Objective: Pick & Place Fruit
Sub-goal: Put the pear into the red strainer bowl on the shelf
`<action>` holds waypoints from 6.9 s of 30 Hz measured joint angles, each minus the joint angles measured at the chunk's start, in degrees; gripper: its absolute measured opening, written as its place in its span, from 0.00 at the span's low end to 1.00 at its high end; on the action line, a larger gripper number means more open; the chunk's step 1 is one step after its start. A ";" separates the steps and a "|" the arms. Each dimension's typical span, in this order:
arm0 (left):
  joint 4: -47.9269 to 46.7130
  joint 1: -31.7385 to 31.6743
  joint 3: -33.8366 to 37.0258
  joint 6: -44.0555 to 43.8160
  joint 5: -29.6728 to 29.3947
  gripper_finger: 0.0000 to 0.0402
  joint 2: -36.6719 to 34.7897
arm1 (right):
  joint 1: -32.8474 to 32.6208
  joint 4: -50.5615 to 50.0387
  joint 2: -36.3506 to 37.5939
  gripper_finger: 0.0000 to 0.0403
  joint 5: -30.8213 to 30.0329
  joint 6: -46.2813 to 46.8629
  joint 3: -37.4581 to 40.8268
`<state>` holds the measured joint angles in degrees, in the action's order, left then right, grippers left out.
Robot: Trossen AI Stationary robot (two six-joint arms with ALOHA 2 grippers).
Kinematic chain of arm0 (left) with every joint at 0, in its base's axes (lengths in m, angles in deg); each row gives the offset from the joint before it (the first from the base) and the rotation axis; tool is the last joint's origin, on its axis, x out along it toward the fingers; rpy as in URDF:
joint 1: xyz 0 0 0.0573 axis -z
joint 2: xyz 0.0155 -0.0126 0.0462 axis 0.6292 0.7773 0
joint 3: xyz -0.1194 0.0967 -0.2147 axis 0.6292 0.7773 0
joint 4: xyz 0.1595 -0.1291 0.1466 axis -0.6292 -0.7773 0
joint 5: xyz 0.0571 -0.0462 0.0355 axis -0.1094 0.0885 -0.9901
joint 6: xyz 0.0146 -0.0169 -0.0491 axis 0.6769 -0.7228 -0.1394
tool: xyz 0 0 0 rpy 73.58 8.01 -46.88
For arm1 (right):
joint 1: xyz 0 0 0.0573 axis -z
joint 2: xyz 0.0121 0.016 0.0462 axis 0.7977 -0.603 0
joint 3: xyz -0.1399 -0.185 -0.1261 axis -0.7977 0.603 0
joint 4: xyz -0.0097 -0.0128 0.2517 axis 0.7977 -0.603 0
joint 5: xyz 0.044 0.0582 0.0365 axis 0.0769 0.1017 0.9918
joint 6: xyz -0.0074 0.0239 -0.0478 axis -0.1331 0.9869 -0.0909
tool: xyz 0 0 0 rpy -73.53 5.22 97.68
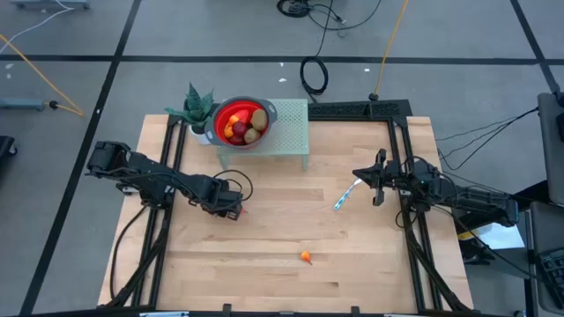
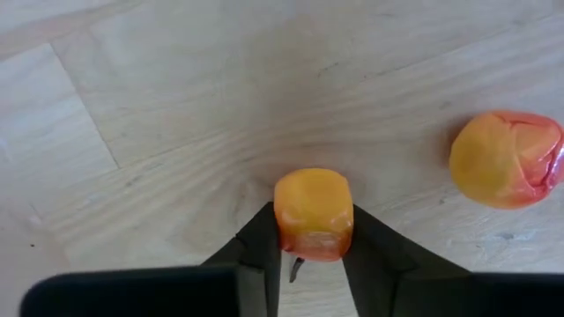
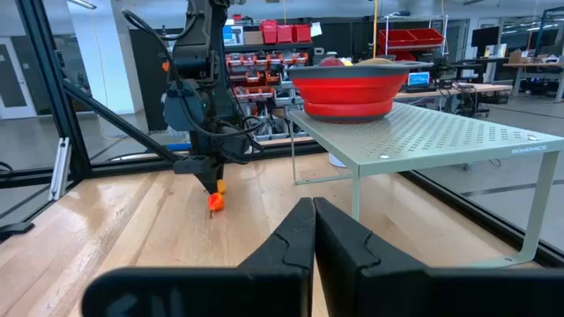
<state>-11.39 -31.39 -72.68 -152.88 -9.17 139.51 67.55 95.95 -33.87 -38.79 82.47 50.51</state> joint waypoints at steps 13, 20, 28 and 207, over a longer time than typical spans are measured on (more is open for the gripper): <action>-13.39 0.16 -2.77 4.16 4.34 0.19 -1.79 | 0.00 0.00 -0.02 0.00 0.02 0.02 0.00; -21.92 0.21 -9.77 4.56 2.93 0.20 -8.20 | 0.00 -0.07 -0.02 0.00 0.02 0.02 0.00; -22.95 0.20 -18.63 4.88 -3.53 0.18 -15.36 | 0.00 -0.39 -0.04 0.00 0.02 0.02 0.00; -4.95 -25.71 -39.45 39.54 -13.13 0.56 -21.20 | 0.00 -3.39 -0.07 0.00 0.04 -1.44 0.00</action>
<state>-16.34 -57.10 -112.13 -113.34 -22.30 118.31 67.55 92.56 -33.93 -38.75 81.03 50.51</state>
